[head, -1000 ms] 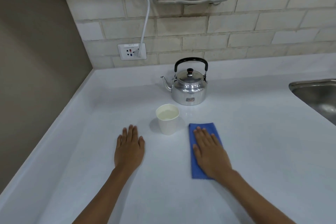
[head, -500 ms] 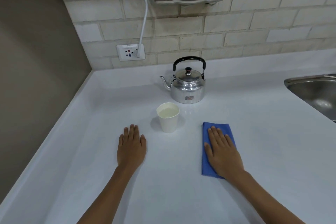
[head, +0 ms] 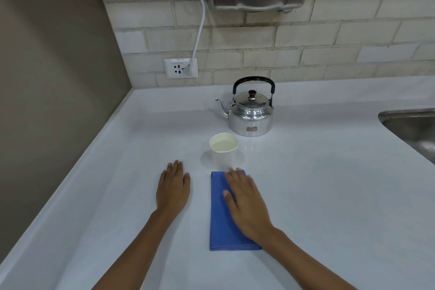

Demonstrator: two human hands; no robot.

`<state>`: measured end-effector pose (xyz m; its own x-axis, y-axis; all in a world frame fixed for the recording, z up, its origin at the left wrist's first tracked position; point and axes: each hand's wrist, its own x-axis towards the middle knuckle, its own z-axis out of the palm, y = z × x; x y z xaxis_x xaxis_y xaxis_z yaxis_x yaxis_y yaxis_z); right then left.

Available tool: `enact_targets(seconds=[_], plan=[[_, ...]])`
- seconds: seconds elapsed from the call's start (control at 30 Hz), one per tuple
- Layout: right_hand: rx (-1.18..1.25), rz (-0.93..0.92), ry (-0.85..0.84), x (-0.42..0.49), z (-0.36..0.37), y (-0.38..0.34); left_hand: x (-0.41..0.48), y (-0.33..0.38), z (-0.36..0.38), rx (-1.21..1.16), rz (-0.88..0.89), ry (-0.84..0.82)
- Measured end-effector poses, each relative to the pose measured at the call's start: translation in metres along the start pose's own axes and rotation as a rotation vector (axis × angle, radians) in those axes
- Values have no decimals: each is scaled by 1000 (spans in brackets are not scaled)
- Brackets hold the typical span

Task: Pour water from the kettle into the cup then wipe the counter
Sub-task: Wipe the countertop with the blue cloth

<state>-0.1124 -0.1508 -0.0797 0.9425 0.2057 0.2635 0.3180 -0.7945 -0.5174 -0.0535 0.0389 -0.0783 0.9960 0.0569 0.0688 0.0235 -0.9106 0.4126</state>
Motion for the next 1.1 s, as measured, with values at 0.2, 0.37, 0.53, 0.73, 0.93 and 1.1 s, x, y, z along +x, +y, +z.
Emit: enact_targets(seconds=[0.2,0.37,0.53,0.73,0.93,1.1], plan=[[-105,247,46,43,-35,64,-38,45,-11,-301,72,156],[-290,313,-81,55,-26,82,-70,92,17,-169,204,-53],[-325,303,-101,55,-22,85,-83,104,41,92,181,-137],[-352,288,-95,54,-23,85,-80,61,35,98,276,-102],[-364,302,-79,54,-19,83,-47,-25,-5,204,185,-48],[-374,302,-75,55,-18,82,-11,-4,1,214,16,-41]])
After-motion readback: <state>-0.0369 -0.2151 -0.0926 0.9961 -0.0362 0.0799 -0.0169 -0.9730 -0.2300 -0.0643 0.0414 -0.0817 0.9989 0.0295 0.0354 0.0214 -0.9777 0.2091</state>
